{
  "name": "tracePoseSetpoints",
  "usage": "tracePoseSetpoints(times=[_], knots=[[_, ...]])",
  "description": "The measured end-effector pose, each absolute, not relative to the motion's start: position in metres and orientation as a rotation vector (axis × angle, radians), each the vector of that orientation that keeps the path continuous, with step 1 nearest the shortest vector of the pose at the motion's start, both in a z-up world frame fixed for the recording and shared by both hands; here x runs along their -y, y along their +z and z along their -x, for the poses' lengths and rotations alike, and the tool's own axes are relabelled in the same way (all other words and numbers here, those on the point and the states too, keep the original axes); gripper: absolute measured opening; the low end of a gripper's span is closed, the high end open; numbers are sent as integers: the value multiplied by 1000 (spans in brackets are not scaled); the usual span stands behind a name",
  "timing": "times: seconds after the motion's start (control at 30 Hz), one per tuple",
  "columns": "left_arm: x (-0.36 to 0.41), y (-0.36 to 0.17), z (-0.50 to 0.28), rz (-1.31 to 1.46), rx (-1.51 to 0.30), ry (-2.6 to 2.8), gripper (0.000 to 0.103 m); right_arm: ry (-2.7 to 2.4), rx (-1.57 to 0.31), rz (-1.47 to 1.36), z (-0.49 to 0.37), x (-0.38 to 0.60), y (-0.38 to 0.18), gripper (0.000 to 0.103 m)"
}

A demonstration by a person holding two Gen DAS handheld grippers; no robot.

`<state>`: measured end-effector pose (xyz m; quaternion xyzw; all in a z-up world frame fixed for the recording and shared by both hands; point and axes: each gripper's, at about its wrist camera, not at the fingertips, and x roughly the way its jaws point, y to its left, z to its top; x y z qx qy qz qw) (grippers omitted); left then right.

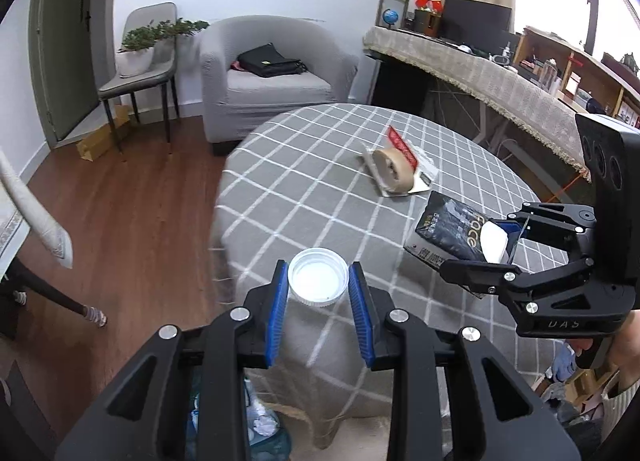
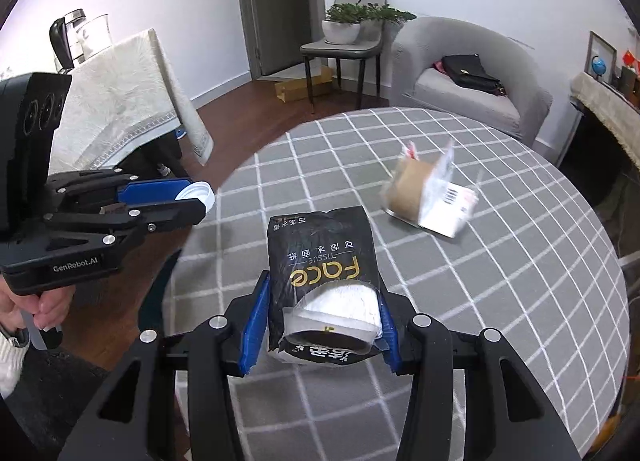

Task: Collect trash
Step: 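Carry the cap and tissue pack over the teal bin with both grippers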

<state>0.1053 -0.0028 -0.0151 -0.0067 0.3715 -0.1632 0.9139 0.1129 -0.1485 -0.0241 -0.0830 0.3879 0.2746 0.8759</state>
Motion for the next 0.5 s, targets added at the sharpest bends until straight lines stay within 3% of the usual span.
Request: tracePoseSetpoints(times=[0.5], knots=[[-87, -32, -95, 67, -808, -193, 33, 713, -812, 166, -117, 61, -17, 48]])
